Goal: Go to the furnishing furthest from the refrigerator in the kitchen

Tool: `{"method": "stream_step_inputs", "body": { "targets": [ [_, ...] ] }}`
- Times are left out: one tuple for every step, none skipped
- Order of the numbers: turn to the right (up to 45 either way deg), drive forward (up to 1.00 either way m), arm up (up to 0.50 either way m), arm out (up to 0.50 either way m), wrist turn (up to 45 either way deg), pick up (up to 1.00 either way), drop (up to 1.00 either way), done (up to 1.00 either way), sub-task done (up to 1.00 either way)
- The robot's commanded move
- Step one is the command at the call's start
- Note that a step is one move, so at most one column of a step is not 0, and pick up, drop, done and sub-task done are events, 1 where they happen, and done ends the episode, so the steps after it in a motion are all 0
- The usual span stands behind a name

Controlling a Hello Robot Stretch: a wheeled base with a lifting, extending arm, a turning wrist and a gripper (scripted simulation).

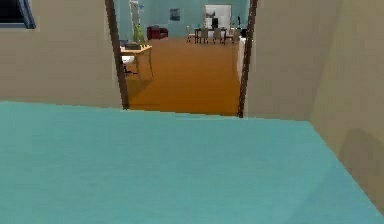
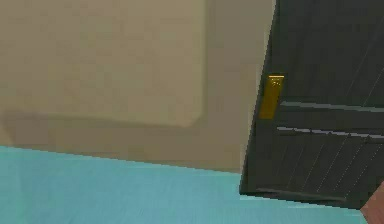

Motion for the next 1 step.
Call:
{"method": "stream_step_inputs", "body": {
  "targets": [
    [0.0, 1.0, 0.0, 0.0, 0.0, 0.0, 0.0, 0.0, 0.0]
  ]
}}
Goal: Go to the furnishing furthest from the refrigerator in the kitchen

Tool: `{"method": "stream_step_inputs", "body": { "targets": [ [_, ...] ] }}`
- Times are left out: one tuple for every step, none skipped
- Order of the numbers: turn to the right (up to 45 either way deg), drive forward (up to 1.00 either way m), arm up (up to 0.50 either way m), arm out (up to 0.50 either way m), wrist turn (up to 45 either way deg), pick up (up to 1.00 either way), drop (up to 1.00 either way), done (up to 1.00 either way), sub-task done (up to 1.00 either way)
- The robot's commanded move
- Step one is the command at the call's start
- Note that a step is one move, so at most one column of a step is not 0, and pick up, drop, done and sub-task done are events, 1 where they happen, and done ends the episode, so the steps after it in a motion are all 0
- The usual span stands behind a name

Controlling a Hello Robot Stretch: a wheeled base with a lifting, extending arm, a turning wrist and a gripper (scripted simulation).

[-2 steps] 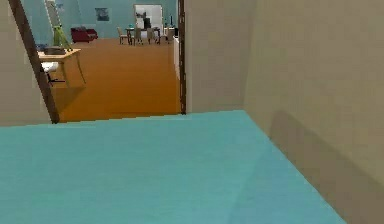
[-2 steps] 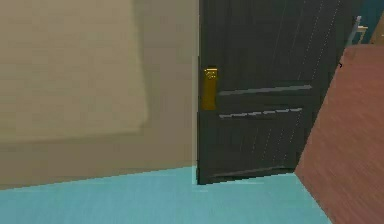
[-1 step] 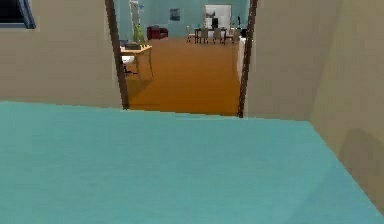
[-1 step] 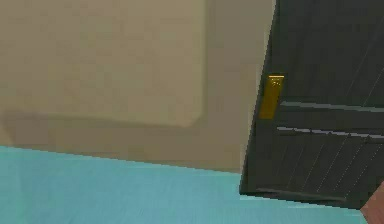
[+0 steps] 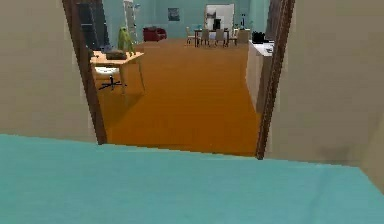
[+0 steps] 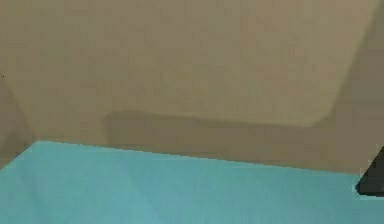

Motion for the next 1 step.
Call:
{"method": "stream_step_inputs", "body": {
  "targets": [
    [-3.0, 0.0, 0.0, 0.0, 0.0, 0.0, 0.0, 0.0, 0.0]
  ]
}}
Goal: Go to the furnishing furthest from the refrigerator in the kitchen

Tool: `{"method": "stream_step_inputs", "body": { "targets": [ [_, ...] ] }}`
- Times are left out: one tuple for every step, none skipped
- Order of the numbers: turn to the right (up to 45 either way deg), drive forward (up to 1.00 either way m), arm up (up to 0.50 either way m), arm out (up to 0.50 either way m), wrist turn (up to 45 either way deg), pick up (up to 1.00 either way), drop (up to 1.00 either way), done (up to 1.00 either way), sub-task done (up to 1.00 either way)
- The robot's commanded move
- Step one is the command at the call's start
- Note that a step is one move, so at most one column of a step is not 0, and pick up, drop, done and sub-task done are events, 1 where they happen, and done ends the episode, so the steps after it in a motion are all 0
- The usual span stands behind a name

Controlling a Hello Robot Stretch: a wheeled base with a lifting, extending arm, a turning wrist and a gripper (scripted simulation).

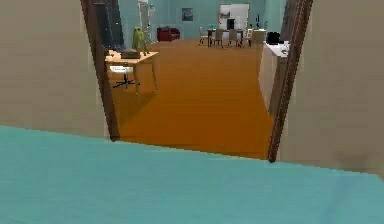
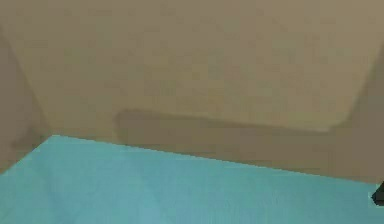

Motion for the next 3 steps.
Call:
{"method": "stream_step_inputs", "body": {
  "targets": [
    [0.0, 1.0, 0.0, 0.0, 0.0, 0.0, 0.0, 0.0, 0.0],
    [0.0, 1.0, 0.0, 0.0, 0.0, 0.0, 0.0, 0.0, 0.0],
    [0.0, 1.0, 0.0, 0.0, 0.0, 0.0, 0.0, 0.0, 0.0]
  ]
}}
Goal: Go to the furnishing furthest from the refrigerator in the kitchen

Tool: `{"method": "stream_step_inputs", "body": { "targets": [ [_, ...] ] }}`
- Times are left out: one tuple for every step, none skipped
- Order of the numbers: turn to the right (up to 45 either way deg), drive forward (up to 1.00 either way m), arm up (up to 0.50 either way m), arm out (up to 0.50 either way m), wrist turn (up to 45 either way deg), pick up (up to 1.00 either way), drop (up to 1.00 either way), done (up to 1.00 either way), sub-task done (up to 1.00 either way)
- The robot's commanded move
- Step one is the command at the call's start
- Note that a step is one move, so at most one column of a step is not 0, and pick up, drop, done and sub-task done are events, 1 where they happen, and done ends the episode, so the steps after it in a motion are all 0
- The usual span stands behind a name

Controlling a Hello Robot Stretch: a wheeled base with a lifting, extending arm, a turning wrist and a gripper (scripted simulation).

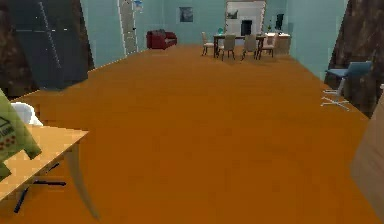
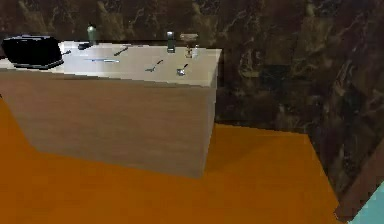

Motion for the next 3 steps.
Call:
{"method": "stream_step_inputs", "body": {
  "targets": [
    [0.0, 1.0, 0.0, 0.0, 0.0, 0.0, 0.0, 0.0, 0.0],
    [6.0, 0.0, 0.0, 0.0, 0.0, 0.0, 0.0, 0.0, 0.0],
    [0.0, 0.3, 0.0, 0.0, 0.0, 0.0, 0.0, 0.0, 0.0]
  ]
}}
